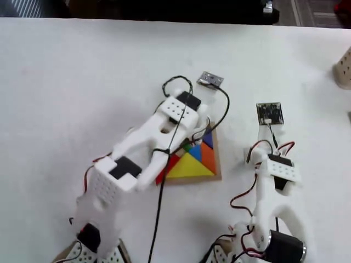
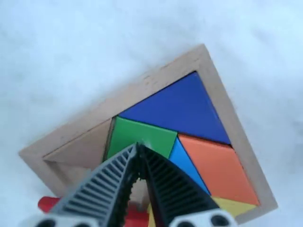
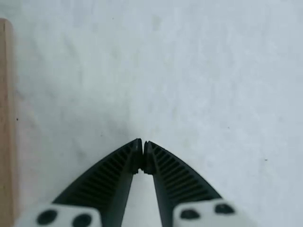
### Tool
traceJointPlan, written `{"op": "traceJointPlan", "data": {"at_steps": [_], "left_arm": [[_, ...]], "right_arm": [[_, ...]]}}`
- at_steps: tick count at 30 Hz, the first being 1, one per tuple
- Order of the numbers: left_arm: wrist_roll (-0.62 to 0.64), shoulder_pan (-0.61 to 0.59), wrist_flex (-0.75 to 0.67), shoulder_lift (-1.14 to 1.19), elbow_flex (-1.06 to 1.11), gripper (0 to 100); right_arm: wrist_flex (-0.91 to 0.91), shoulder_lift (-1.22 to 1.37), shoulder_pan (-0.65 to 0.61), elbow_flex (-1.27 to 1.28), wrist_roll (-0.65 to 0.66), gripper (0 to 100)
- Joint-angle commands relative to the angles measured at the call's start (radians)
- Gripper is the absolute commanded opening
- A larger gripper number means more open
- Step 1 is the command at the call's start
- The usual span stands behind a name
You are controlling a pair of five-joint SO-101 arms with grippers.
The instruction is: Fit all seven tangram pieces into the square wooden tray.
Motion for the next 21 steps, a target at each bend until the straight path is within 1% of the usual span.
{"op": "traceJointPlan", "data": {"at_steps": [1, 4, 6, 9, 14, 17, 19, 21], "left_arm": [[-0.011, 0.021, 0.081, -0.180, 0.006, 2], [-0.008, 0.012, 0.092, -0.277, 0.117, 2], [-0.003, -0.016, 0.055, -0.331, 0.221, 2], [-0.002, -0.096, 0.005, -0.406, 0.356, 2], [-0.003, -0.217, -0.018, -0.493, 0.512, 2], [-0.009, -0.216, -0.017, -0.545, 0.592, 2], [-0.011, -0.194, -0.020, -0.582, 0.647, 2], [-0.011, -0.170, -0.063, -0.610, 0.694, 2]], "right_arm": [[-0.012, -0.004, -0.004, -0.044, -0.008, 1.7], [-0.012, -0.004, -0.004, -0.044, -0.008, 1.7], [-0.012, -0.004, -0.004, -0.044, -0.008, 1.7], [-0.012, -0.004, -0.004, -0.044, -0.008, 1.7], [-0.012, -0.004, -0.005, -0.044, -0.008, 1.7], [-0.012, -0.004, -0.008, -0.044, -0.008, 1.7], [-0.012, -0.004, -0.008, -0.044, -0.008, 1.7], [-0.012, -0.004, -0.008, -0.044, -0.008, 1.7]]}}
